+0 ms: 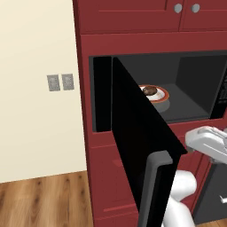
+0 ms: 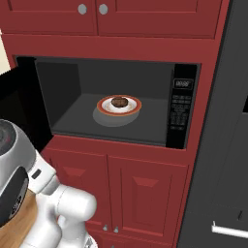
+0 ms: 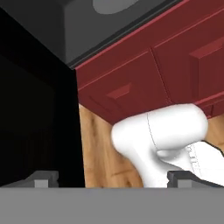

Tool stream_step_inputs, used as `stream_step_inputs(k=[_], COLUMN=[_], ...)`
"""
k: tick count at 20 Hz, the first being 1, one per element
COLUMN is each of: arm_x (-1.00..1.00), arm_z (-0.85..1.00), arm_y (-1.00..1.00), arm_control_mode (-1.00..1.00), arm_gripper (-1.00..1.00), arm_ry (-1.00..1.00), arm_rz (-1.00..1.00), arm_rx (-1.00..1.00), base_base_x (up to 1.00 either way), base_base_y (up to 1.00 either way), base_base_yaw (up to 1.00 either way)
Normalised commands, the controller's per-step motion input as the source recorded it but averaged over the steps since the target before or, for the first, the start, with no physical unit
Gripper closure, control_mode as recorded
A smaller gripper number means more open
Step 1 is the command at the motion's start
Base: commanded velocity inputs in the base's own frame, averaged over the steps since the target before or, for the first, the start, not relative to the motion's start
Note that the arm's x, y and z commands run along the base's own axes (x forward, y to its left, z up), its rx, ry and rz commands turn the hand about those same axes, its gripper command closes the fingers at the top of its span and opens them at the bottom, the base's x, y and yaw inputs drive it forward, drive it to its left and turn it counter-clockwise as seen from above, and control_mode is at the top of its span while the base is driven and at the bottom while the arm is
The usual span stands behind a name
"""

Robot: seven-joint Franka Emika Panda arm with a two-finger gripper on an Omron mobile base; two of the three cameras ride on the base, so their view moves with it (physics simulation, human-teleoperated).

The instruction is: Retrieve the reheated potato from the microwave, then place the potato, cheese, and condiment on the cutting board.

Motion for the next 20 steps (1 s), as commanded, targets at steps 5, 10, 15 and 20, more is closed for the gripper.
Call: stream_step_inputs(k=[5,10,15,20], arm_x=[0.35,0.45,0.48,0.54], arm_z=[0.01,0.07,0.06,0.07], arm_y=[-0.49,-0.43,-0.16,-0.03], arm_control_mode=[-1.00,-1.00,-1.00,-1.00], arm_gripper=[-1.00,-1.00,-1.00,-1.00], arm_ry=[-0.02,0.00,-0.12,-0.18], arm_rz=[-0.02,0.08,0.02,-0.03], arm_rx=[-0.13,-0.05,-0.15,-0.13], base_base_x=[0.00,0.00,0.00,0.00], base_base_y=[0.00,0.00,0.00,0.00], base_base_yaw=[0.00,0.00,0.00,0.00])
